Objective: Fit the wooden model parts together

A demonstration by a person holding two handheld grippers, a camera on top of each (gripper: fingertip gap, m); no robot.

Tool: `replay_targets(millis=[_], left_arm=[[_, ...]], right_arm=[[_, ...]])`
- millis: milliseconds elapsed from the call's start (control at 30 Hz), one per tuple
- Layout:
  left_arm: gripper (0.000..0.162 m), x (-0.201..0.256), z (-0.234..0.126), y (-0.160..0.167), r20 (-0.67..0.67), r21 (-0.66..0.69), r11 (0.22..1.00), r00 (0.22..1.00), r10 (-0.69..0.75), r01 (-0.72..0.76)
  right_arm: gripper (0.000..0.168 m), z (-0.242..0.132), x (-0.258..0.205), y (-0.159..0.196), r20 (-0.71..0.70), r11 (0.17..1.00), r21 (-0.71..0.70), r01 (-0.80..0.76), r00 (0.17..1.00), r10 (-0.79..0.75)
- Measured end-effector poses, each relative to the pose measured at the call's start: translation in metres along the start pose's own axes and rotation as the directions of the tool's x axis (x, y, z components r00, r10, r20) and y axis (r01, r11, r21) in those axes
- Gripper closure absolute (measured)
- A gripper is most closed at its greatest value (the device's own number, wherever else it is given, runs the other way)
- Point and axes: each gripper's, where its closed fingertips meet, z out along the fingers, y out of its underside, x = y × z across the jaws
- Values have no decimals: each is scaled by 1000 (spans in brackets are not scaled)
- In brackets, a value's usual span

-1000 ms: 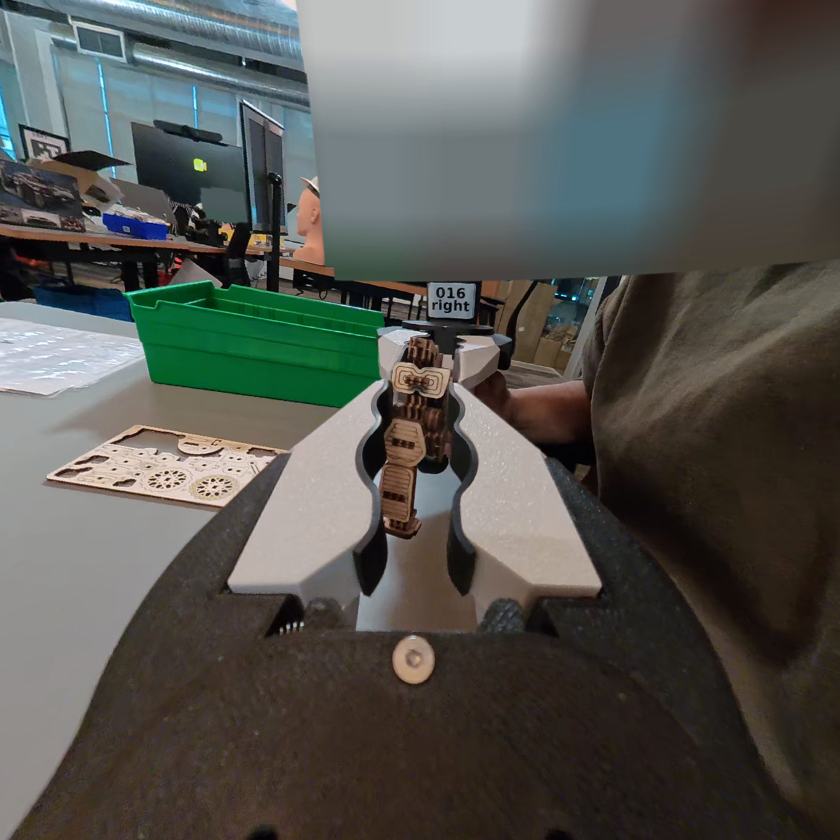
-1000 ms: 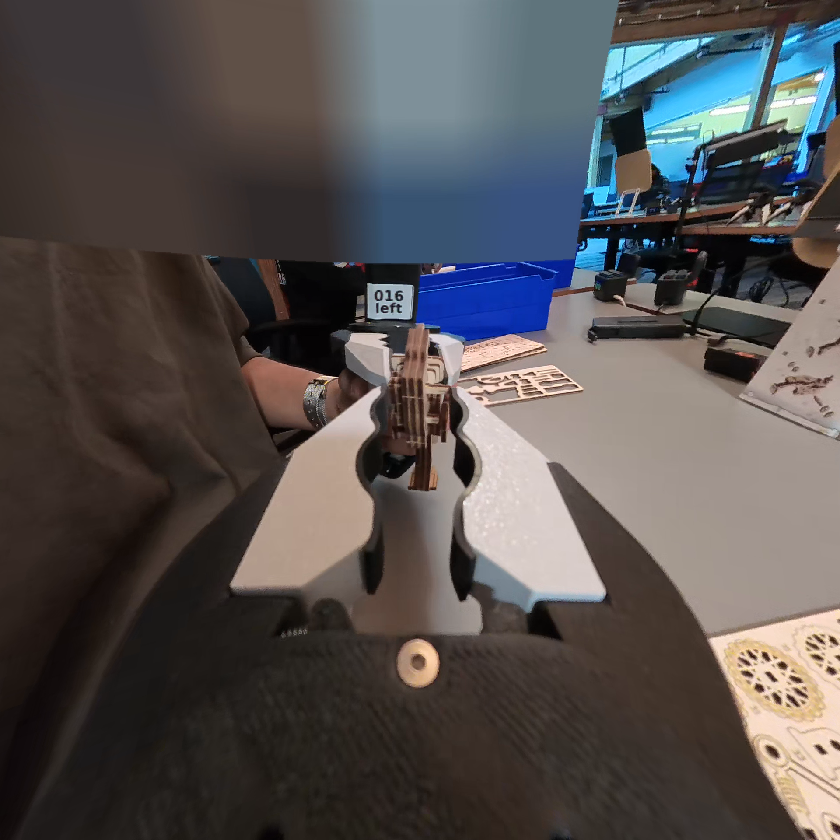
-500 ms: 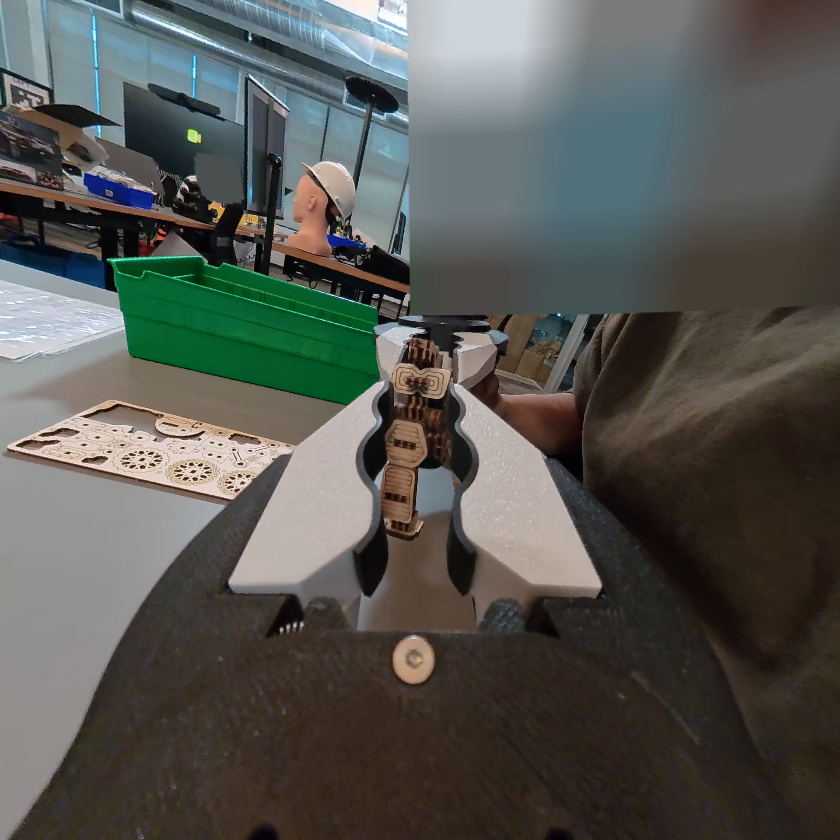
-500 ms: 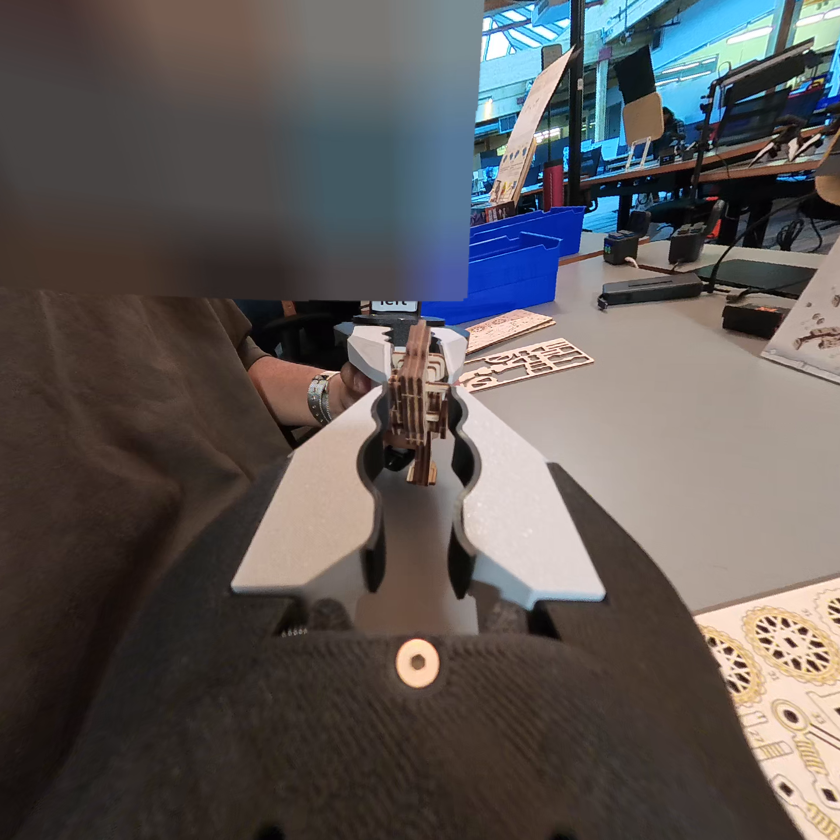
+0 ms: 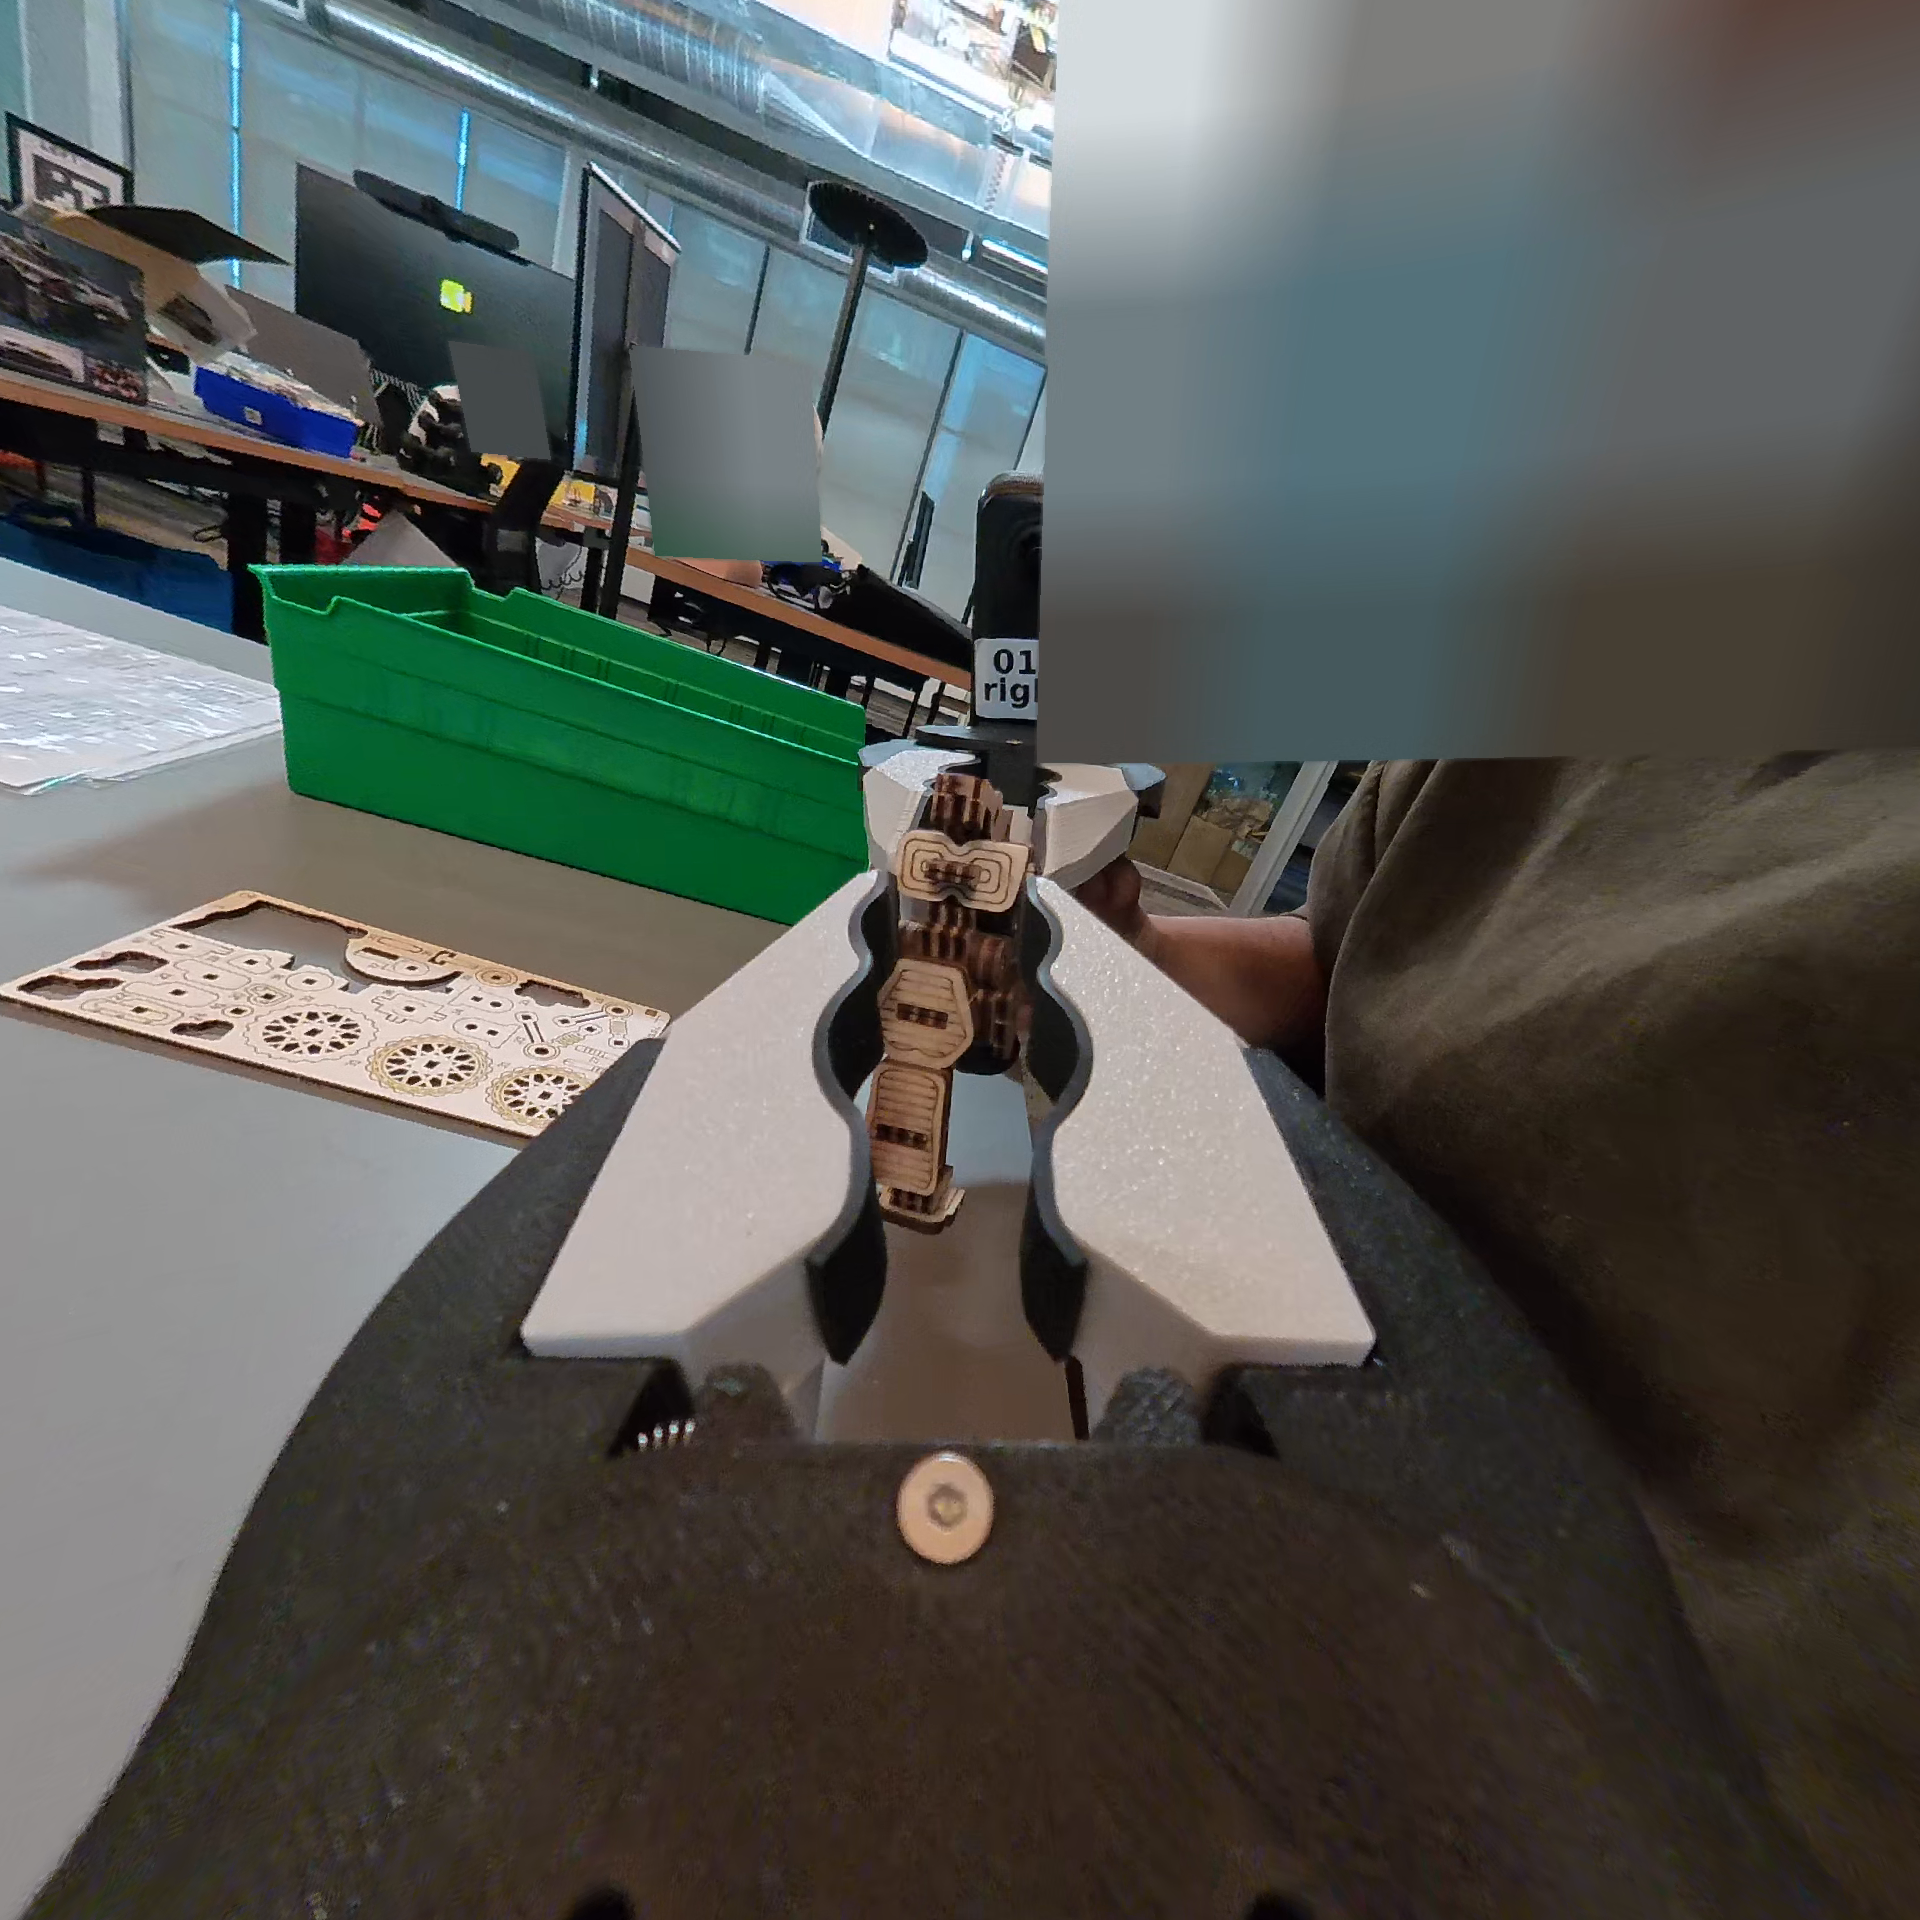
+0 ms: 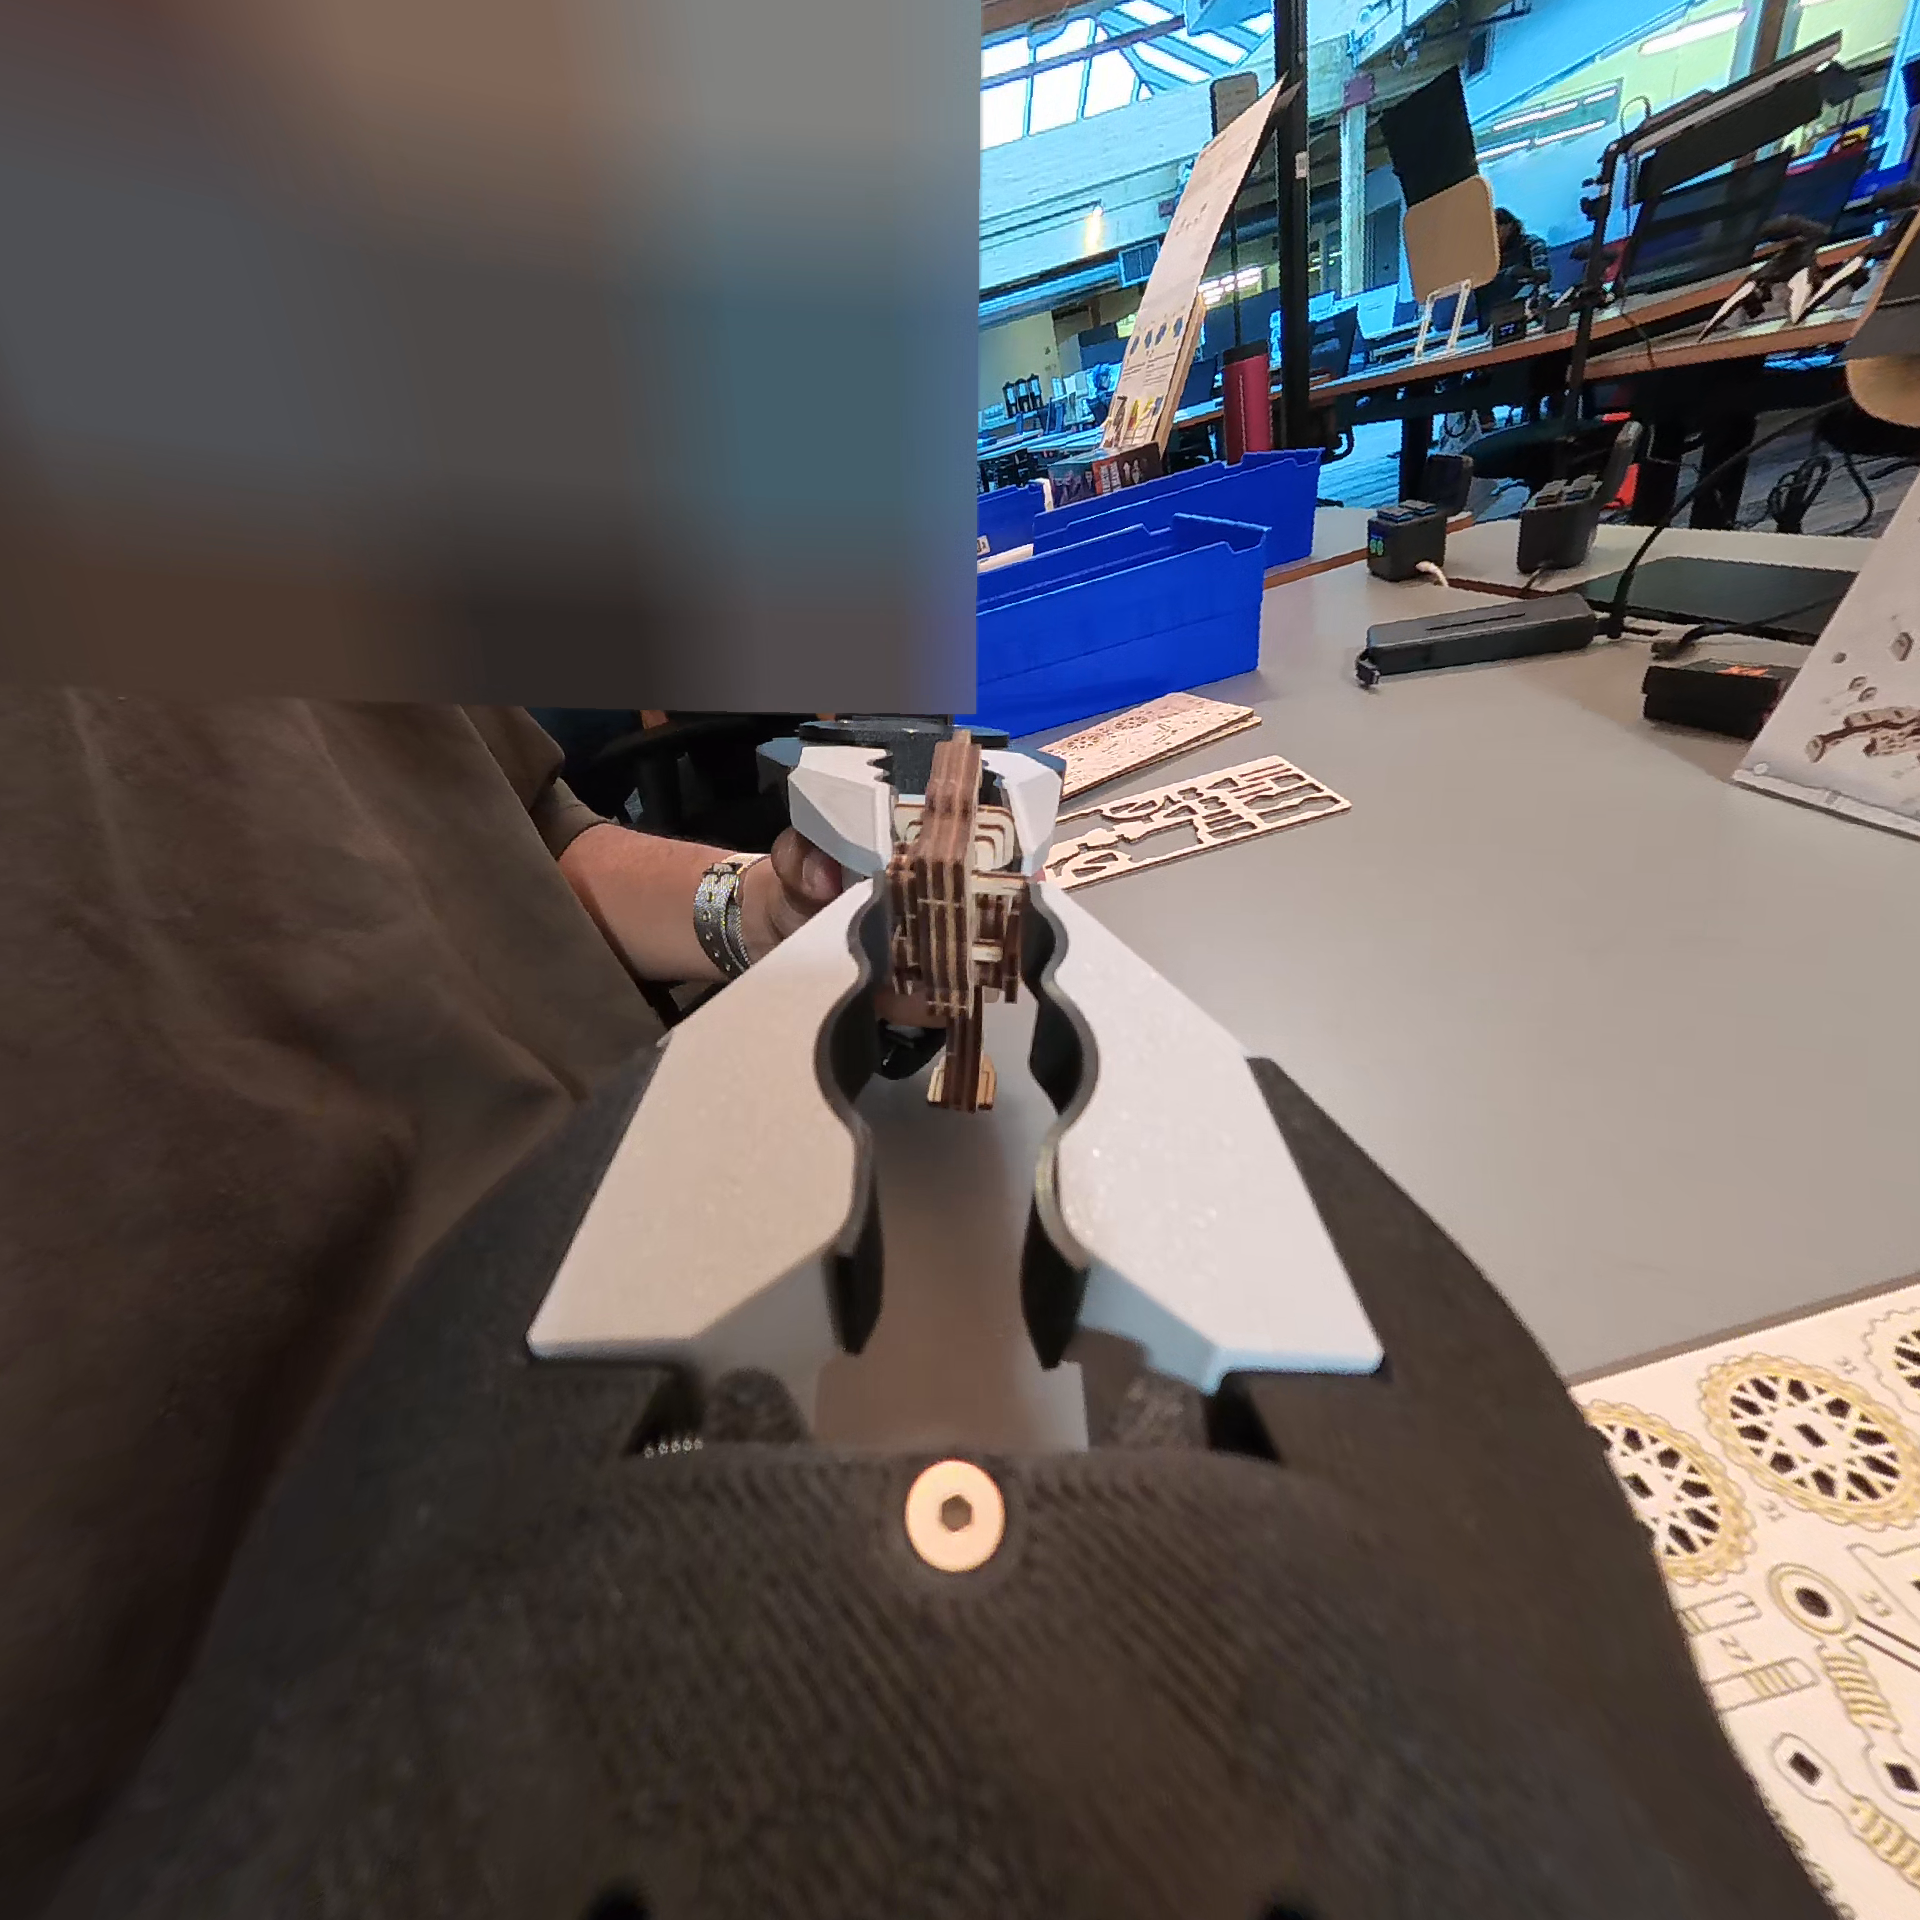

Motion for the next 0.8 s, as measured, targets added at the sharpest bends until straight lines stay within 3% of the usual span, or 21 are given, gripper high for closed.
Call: replay_targets(millis=[300,667,700,767,800], left_arm=[[141,4,-3,-4,-29,21,1000,999,19,-18],[141,9,-2,-4,-52,20,999,997,51,-50],[141,8,-2,-4,-46,21,999,998,50,-49],[141,3,-2,-3,-20,12,999,999,49,-48],[141,5,-3,-3,-38,15,998,998,54,-53]], right_arm=[[143,4,-4,-6,-20,998,48,43,999,-42],[106,4,9,-7,-89,997,73,4,996,2],[109,4,9,-7,-89,997,73,6,996,1],[143,5,-2,-7,-35,998,60,19,999,-17],[143,6,-6,-7,-22,998,54,29,999,-28]])
